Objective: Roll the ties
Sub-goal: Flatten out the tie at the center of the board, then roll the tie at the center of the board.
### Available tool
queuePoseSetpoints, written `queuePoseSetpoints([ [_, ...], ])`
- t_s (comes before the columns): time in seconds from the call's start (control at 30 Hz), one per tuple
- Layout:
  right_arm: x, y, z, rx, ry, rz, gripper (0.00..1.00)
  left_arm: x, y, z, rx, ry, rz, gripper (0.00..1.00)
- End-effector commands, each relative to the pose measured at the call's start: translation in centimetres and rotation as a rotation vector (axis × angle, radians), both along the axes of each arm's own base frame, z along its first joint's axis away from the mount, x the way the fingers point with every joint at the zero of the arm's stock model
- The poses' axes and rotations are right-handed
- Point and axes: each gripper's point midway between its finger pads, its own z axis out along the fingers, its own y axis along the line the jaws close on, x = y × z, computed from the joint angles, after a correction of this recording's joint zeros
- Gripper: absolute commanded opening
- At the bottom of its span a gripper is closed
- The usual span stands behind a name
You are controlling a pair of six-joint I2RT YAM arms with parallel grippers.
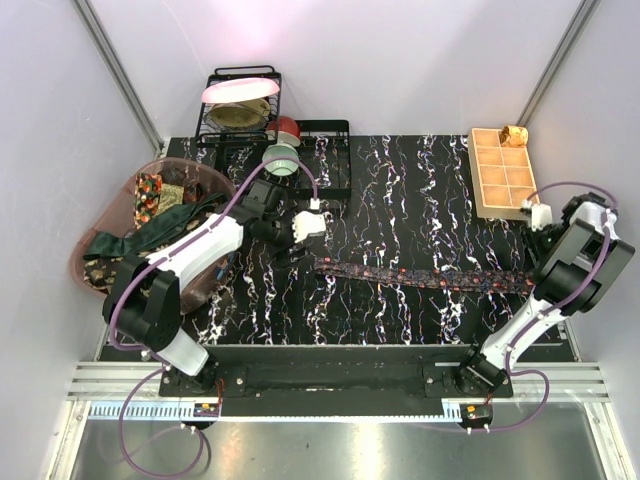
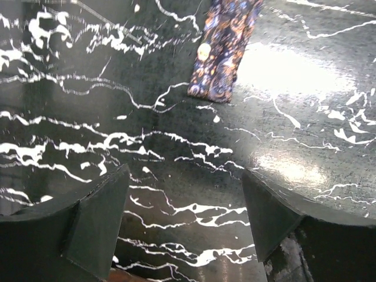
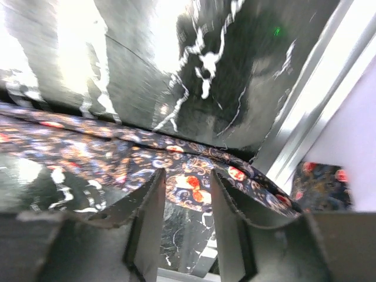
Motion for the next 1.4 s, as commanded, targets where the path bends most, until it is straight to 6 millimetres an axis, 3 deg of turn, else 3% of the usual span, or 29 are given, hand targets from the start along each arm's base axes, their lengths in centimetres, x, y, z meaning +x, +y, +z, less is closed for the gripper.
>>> queuePoseSetpoints([
  [0.0, 2.9, 4.0, 7.7, 0.136, -0.217, 0.029, 0.44, 0.3, -2.3, 1.9, -0.055, -0.112, -0.134, 0.82],
  [0.07, 3.6, 5.8, 10.4, 0.193, -0.297, 0.016, 0.46, 0.6, -3.0, 1.8, -0.034, -0.148, -0.160, 0.82],
  [0.1, 4.3, 7.5, 13.1, 0.221, -0.379, 0.045, 0.47, 1.2, -3.5, 2.4, -0.056, -0.177, -0.154, 0.82],
  [0.13, 4.7, 8.3, 14.5, 0.234, -0.419, 0.056, 0.49, 1.4, -3.8, 3.3, -0.086, -0.188, -0.131, 0.82],
  [0.17, 4.9, 9.5, 16.6, 0.243, -0.471, 0.051, 0.57, 1.6, -3.8, 4.0, -0.102, -0.204, -0.111, 0.82],
  [0.2, 5.6, 11.0, 18.5, 0.292, -0.540, 0.083, 0.65, 2.4, -4.2, 5.1, -0.129, -0.249, -0.087, 0.82],
  [0.27, 5.9, 13.9, 22.3, 0.354, -0.656, 0.144, 0.70, 3.1, -3.8, 7.7, -0.160, -0.319, -0.025, 0.88],
  [0.3, 6.6, 16.2, 25.1, 0.480, -0.781, 0.213, 0.70, 3.4, -3.6, 10.7, -0.205, -0.411, -0.013, 0.92],
  [0.37, 6.0, 19.0, 29.5, 0.674, -0.881, 0.198, 1.00, 3.4, -3.5, 13.5, -0.308, -0.472, 0.019, 0.99],
  [0.4, 5.9, 20.5, 31.3, 0.779, -0.981, 0.330, 1.00, 4.0, -3.9, 16.4, -0.402, -0.545, 0.030, 0.99],
  [0.43, 5.7, 20.9, 32.1, 0.809, -1.004, 0.361, 1.00, 3.9, -3.7, 17.9, -0.464, -0.531, 0.110, 0.99],
  [0.47, 5.7, 24.0, 33.2, 0.990, -0.853, 0.235, 1.00, 3.7, -4.4, 19.4, -0.499, -0.541, 0.106, 0.99],
  [0.5, 6.9, 24.3, 33.5, 0.941, -0.949, 0.334, 1.00, 3.3, -4.7, 17.8, -0.464, -0.465, 0.095, 0.99],
  [0.53, 7.0, 25.6, 33.4, 0.984, -0.911, 0.341, 1.00, 3.1, -5.3, 17.7, -0.464, -0.423, 0.072, 0.99],
  [0.57, 6.9, 28.4, 32.1, 1.039, -0.805, 0.328, 1.00, 3.5, -5.7, 19.8, -0.469, -0.433, 0.052, 0.99],
  [0.6, 8.7, 28.8, 30.7, 0.962, -0.798, 0.223, 1.00, 2.8, -5.5, 16.0, -0.356, -0.309, -0.008, 0.99],
  [0.63, 8.9, 30.3, 29.4, 0.925, -0.753, 0.229, 1.00, 1.9, -6.0, 15.6, -0.358, -0.252, -0.081, 0.99],
  [0.67, 8.3, 33.5, 27.2, 0.891, -0.660, 0.314, 1.00, 2.0, -6.1, 15.6, -0.350, -0.227, -0.088, 0.99],
  [0.77, 8.4, 35.6, 24.1, 0.825, -0.573, 0.294, 1.00, 2.1, -6.5, 12.5, -0.328, -0.175, -0.127, 0.99],
  [0.8, 8.0, 37.3, 23.4, 0.807, -0.559, 0.323, 1.00, 2.2, -6.5, 11.5, -0.313, -0.182, -0.156, 0.99],
  [1.03, 7.6, 39.8, 18.4, 0.643, -0.550, 0.401, 1.00, 4.1, -6.1, 7.0, -0.245, -0.092, -0.019, 0.99],
  [1.1, 9.3, 38.7, 16.3, 0.467, -0.571, 0.343, 1.00, 4.1, -5.8, 6.3, -0.227, -0.089, -0.012, 0.99],
  [1.13, 9.3, 39.3, 15.8, 0.440, -0.568, 0.358, 1.00, 3.7, -5.5, 5.6, -0.220, -0.079, -0.009, 0.99],
  [1.2, 8.2, 40.7, 16.0, 0.527, -0.490, 0.371, 1.00, 3.8, -5.5, 6.0, -0.232, -0.137, -0.041, 0.99],
  [1.37, 6.1, 43.0, 14.7, 0.699, -0.296, 0.333, 1.00, 1.2, -4.5, 3.2, -0.186, -0.149, -0.184, 0.99],
])
